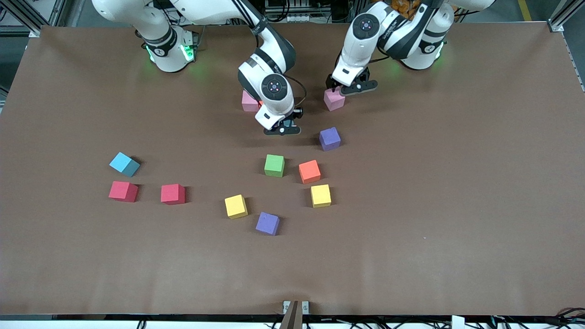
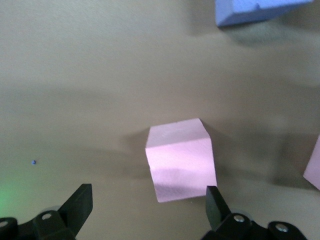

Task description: Form number 2 with 11 blocks

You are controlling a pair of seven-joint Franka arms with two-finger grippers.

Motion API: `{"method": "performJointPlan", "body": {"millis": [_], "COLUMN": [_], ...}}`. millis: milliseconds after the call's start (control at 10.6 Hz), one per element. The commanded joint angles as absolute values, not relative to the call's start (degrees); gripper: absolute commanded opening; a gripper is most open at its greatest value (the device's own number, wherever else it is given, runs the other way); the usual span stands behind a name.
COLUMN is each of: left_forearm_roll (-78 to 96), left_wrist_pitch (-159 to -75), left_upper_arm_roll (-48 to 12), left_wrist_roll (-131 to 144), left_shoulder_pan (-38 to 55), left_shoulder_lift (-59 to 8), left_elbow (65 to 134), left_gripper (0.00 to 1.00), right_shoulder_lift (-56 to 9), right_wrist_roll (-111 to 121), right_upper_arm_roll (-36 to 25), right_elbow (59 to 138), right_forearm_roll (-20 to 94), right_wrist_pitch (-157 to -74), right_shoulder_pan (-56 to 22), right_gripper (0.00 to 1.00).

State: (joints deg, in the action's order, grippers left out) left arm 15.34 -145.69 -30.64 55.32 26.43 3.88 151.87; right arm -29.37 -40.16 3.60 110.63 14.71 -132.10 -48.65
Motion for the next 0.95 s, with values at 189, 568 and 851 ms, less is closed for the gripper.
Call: {"method": "performJointPlan", "body": {"millis": [189, 568, 851], "left_forearm_roll": [16.6, 16.6, 16.4], "left_wrist_pitch": [-160.0, -161.5, -164.2], "left_upper_arm_roll": [-33.4, -33.3, -33.3], "left_wrist_roll": [51.9, 51.3, 51.3], "left_shoulder_pan": [26.5, 26.2, 25.9], "left_shoulder_lift": [-4.1, -6.1, -8.5], "left_elbow": [154.2, 154.3, 154.2], "left_gripper": [1.00, 1.00, 1.00], "right_shoulder_lift": [-29.1, -29.1, -29.1], "right_wrist_roll": [-41.2, -41.6, -42.4], "right_upper_arm_roll": [3.4, 3.5, 3.5], "right_elbow": [111.7, 112.9, 112.9], "right_forearm_roll": [14.9, 15.1, 15.3], "right_wrist_pitch": [-133.7, -135.6, -135.9], "right_shoulder_pan": [-49.0, -49.4, -49.6], "right_gripper": [0.00, 0.00, 0.00]}}
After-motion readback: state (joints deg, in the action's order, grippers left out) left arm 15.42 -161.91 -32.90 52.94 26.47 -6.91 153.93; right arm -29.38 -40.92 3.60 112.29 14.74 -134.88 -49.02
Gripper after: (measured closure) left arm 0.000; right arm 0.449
